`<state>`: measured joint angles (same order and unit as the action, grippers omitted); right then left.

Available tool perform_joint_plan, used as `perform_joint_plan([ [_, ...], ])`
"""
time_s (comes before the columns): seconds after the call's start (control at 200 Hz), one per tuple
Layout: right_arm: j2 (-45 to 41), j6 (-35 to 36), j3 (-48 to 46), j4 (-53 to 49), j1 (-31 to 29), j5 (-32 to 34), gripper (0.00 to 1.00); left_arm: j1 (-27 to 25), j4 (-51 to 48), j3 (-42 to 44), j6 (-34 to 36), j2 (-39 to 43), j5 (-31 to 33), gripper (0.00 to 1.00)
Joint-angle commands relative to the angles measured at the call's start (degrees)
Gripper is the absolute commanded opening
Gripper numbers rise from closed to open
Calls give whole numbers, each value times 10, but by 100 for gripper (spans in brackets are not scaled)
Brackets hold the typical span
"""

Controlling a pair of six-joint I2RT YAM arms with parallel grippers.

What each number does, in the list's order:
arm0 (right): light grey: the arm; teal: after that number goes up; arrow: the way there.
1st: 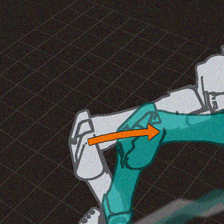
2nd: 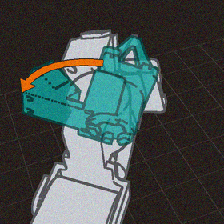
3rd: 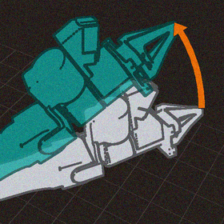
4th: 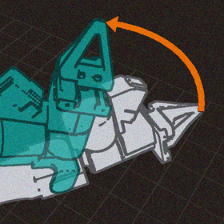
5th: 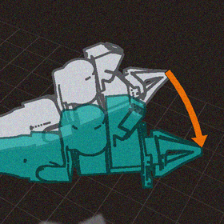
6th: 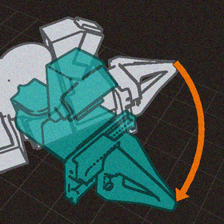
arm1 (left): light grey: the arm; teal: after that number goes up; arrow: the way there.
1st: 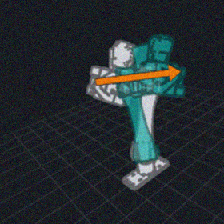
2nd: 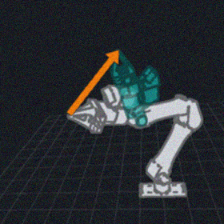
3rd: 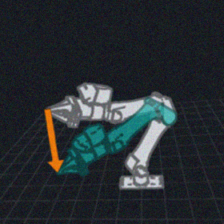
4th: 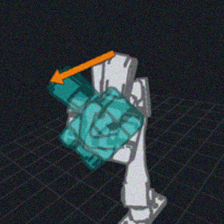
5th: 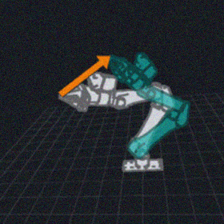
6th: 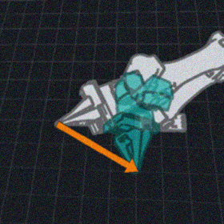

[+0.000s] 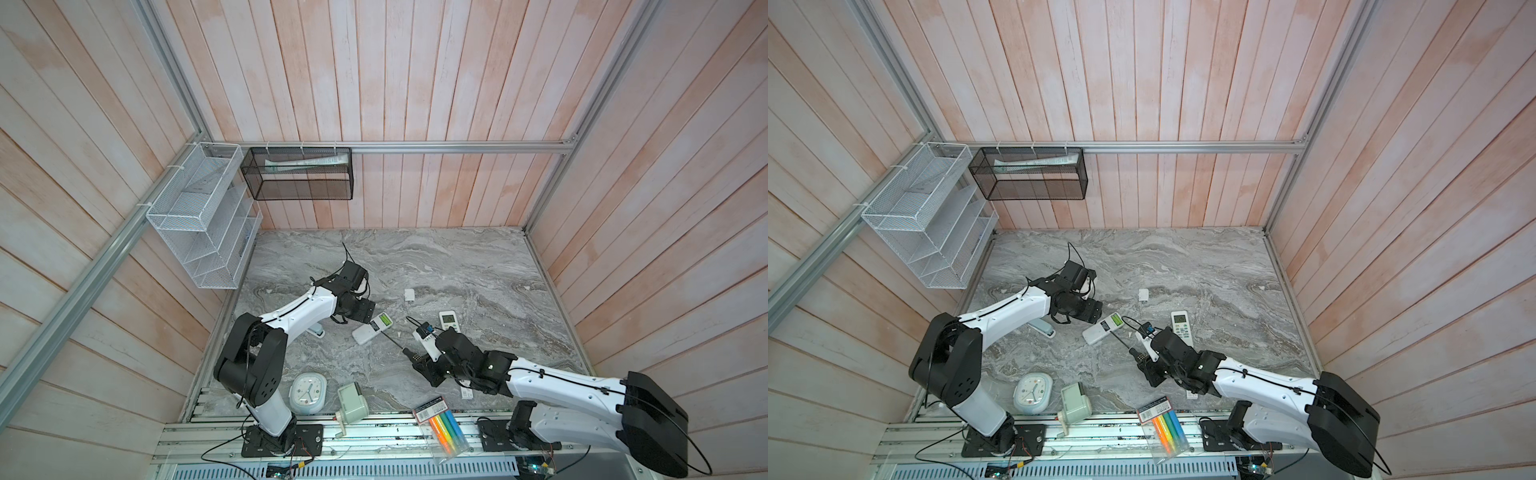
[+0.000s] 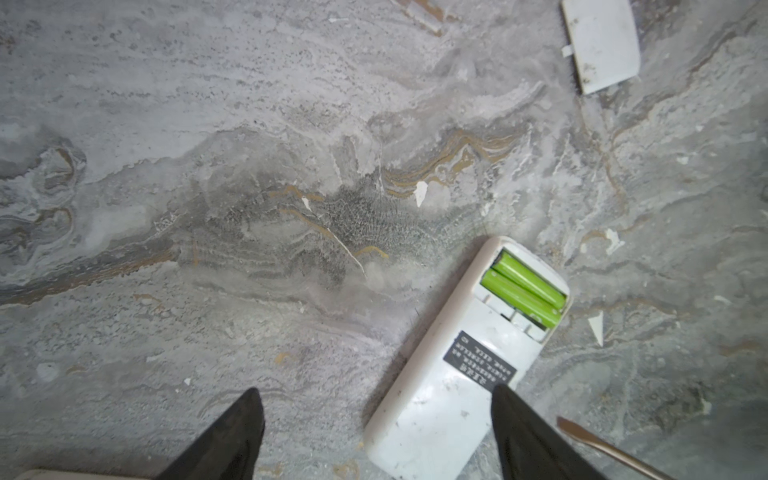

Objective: Unload the batteries from the remote control
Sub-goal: 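Grasp the white remote's end with the left gripper while the right gripper approaches, then lever the nearer green battery out with the screwdriver tip in the right gripper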

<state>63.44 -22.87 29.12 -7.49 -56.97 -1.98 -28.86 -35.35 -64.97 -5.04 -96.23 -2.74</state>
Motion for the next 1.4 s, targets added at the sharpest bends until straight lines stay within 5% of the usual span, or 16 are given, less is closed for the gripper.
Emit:
perform_joint_plan([
  [0.0, -14, -22, 34, -32, 1, 51, 0, -17, -17, 16, 53, 6, -12, 86],
  [0.63, 59, -5, 96, -79, 56, -29, 0, -58, 9, 79, 125, -17, -6, 85],
  [1.39, 141, -4, 149, -103, 69, -37, 0, -69, 16, 76, 127, -34, 0, 69],
])
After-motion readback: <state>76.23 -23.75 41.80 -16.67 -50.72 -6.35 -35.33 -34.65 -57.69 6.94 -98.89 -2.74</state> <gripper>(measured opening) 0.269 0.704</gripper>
